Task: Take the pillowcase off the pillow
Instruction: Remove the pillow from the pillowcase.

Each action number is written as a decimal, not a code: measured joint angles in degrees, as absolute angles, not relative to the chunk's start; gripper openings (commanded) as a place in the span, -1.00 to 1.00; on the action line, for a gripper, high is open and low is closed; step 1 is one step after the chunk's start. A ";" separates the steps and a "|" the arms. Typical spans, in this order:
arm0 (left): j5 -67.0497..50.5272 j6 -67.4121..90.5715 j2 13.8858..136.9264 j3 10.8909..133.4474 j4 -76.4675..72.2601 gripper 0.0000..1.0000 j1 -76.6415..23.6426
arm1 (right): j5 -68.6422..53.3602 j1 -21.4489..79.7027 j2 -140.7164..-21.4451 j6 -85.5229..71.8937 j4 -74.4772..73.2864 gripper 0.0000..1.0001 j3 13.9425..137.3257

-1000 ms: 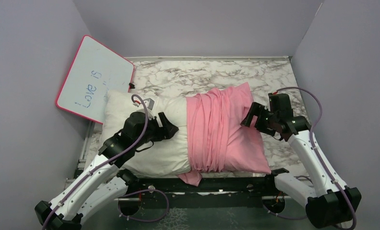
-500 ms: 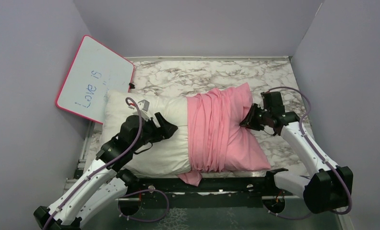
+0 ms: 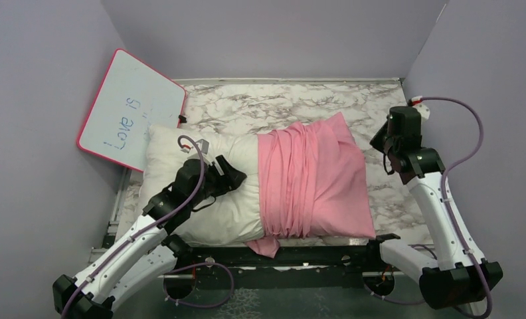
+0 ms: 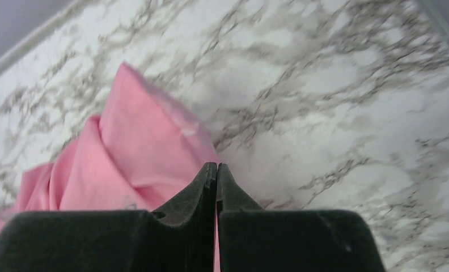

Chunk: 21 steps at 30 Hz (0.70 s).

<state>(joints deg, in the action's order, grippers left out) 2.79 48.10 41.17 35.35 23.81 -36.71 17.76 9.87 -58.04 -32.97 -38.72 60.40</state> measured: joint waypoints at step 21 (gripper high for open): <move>4.86 54.89 36.07 31.33 21.34 0.39 -36.45 | -17.96 -6.00 -66.98 -25.43 -36.10 0.86 50.02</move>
